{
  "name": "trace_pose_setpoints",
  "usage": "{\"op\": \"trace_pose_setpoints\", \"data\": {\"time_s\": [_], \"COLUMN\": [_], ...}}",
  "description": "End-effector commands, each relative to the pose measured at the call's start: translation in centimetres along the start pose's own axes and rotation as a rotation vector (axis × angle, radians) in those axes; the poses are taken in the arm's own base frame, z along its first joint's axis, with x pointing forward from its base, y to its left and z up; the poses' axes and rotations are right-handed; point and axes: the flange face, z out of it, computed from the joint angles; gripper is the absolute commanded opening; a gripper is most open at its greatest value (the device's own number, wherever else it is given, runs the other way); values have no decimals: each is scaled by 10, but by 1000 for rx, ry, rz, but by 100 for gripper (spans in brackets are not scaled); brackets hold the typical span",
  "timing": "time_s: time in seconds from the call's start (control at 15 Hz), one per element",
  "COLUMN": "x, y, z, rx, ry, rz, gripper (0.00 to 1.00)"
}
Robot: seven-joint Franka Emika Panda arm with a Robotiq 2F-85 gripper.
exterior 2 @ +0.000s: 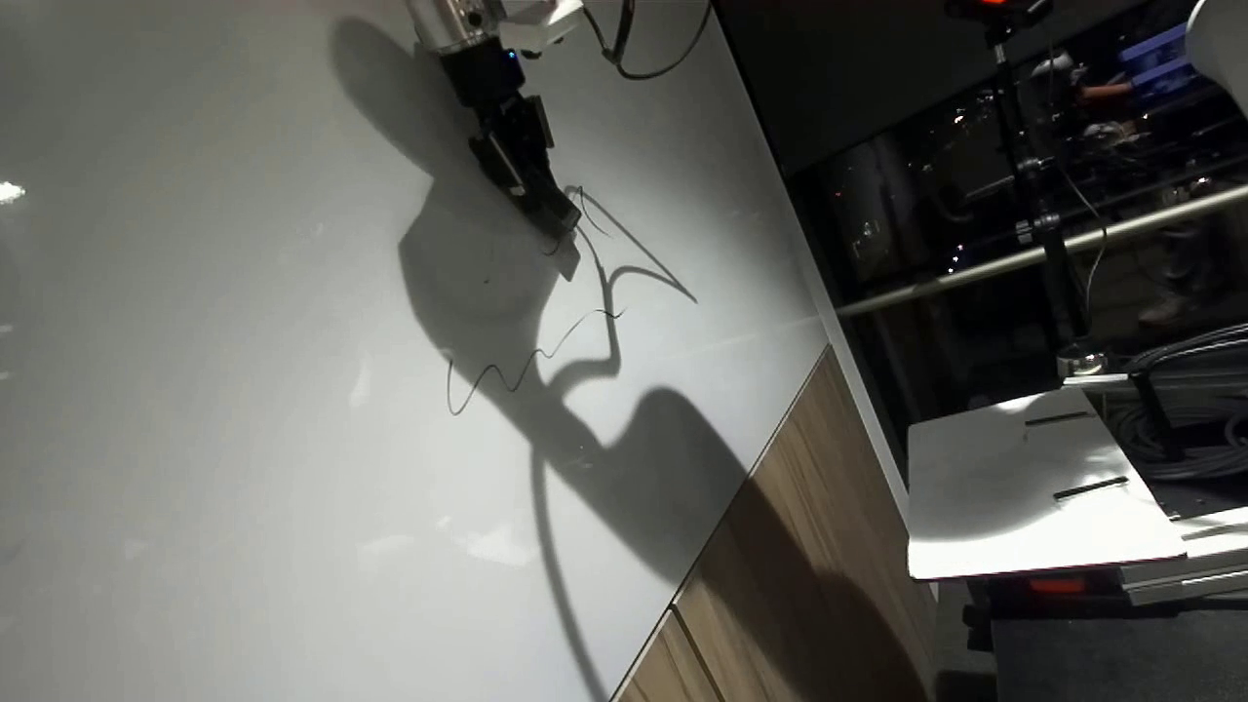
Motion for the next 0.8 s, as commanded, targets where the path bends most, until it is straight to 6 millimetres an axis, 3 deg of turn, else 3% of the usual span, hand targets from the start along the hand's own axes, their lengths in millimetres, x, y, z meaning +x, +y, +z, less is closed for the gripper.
{"op": "trace_pose_setpoints", "data": {"time_s": [0.0, 0.2, 0.4, 0.53, 0.73], "x": [-19, -37, -43, -41, -36], "y": [74, 116, 137, 135, 117], "z": [47, 71, 77, 74, 66], "rx": [-4, -22, -27, -16, 5], "ry": [50, 61, 91, 115, 150], "rz": [91, 146, 183, 192, 187], "gripper": [30, 30, 30, 30, 30]}}
